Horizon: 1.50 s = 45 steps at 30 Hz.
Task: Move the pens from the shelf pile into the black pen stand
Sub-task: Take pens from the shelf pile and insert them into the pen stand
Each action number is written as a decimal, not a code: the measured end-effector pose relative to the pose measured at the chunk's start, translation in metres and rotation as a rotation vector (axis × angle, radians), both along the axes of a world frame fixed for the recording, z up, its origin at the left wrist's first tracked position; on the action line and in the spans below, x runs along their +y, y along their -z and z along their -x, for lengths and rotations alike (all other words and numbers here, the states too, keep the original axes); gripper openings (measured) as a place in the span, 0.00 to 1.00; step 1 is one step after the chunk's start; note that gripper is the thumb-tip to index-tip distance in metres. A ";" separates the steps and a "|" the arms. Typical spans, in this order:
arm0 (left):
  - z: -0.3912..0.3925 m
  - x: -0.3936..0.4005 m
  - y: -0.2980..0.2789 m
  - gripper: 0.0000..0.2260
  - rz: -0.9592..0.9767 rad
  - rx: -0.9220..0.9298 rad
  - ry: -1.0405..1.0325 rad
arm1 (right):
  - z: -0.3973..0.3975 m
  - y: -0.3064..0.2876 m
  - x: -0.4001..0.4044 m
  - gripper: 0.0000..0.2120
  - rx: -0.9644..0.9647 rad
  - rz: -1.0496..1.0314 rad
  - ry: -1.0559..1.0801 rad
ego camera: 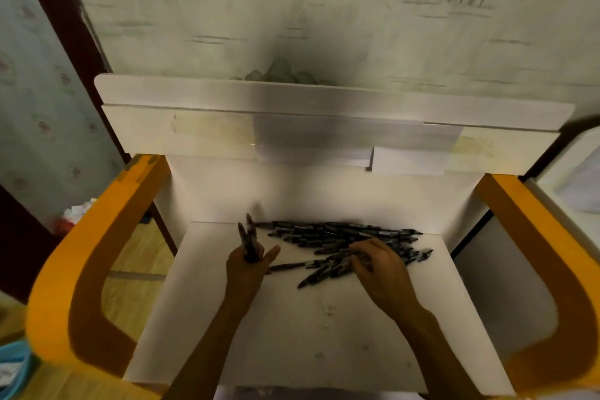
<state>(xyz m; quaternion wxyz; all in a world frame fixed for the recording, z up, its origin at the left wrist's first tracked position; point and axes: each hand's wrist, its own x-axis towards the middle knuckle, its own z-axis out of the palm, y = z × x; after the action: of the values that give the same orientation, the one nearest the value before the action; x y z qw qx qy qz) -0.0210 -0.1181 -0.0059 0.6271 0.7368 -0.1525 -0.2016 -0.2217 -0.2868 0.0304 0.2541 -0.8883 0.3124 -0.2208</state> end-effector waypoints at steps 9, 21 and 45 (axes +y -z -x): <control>0.037 -0.031 -0.060 0.13 0.072 0.193 0.386 | 0.045 -0.050 0.007 0.09 0.001 0.171 0.174; 0.169 -0.090 -0.113 0.07 0.239 0.199 0.677 | 0.185 -0.099 0.023 0.07 0.066 0.364 0.420; 0.555 -0.176 -0.134 0.07 0.144 0.142 0.807 | 0.568 -0.088 -0.044 0.13 0.136 0.244 0.625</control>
<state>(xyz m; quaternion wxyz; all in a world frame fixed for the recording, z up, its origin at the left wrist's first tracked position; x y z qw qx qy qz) -0.5763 -0.2945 0.1279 0.5568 0.5565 -0.3990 -0.4702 -0.7896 -0.3311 0.1188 0.0447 -0.7861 0.5571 -0.2641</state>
